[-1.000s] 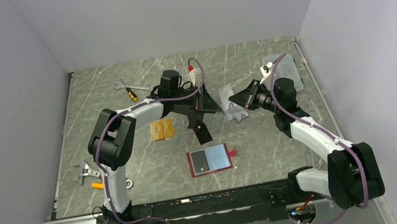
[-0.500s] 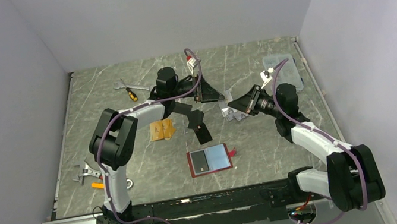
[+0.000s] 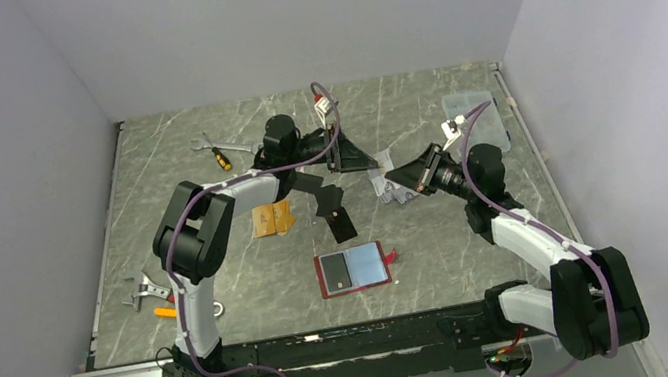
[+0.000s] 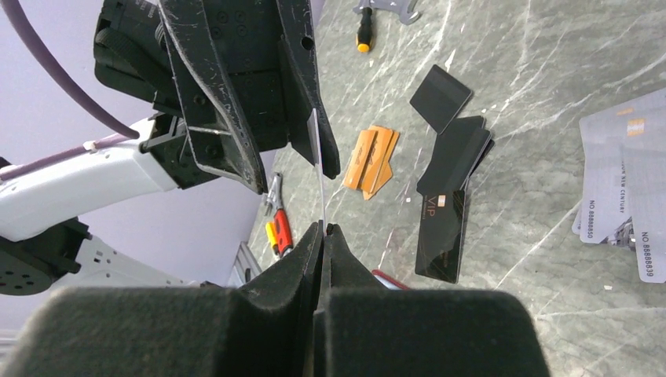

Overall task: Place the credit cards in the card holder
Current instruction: Pick up the credit card from the center of the board, then turn over the card holder at the center of the board.

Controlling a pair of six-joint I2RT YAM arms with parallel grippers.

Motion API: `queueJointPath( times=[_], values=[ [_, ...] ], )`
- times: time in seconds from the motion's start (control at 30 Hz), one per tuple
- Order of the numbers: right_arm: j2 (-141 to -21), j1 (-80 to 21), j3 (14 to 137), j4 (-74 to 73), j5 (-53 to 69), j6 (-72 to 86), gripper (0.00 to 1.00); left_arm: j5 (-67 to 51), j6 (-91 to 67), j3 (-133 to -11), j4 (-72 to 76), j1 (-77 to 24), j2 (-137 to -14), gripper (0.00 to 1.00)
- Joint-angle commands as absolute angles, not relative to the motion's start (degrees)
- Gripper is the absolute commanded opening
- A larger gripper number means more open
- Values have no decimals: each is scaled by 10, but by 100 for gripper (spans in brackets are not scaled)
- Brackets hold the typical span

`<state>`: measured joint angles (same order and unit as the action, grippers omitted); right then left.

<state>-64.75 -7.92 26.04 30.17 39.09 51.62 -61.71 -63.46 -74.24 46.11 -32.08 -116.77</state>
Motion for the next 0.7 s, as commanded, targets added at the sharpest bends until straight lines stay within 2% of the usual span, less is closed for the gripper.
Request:
queueJointPath(
  times=[0.0, 0.17, 0.23, 0.3, 0.37, 0.4, 0.53, 0.67],
  values=[
    [-644, -72, 250, 350, 384, 535, 0, -638, -639, -733, 503, -327, -1160, 43],
    [-655, -67, 253, 373, 385, 553, 0, -642, -626, -722, 495, -329, -1150, 41],
    [-656, -66, 251, 381, 382, 560, 0, -644, -623, -719, 497, -329, -1147, 38],
    [-657, -66, 248, 384, 378, 563, 0, -645, -620, -717, 497, -329, -1144, 26],
    [-659, -66, 245, 393, 381, 565, 0, -644, -617, -716, 496, -329, -1142, 9],
    [-661, -66, 244, 396, 385, 567, 0, -644, -614, -718, 492, -329, -1142, 6],
    [-667, -66, 245, 402, 401, 567, 2, -647, -627, -724, 506, -330, -1148, 7],
    [-674, -69, 253, 394, 411, 562, 20, -651, -630, -730, 505, -331, -1150, 9]
  ],
)
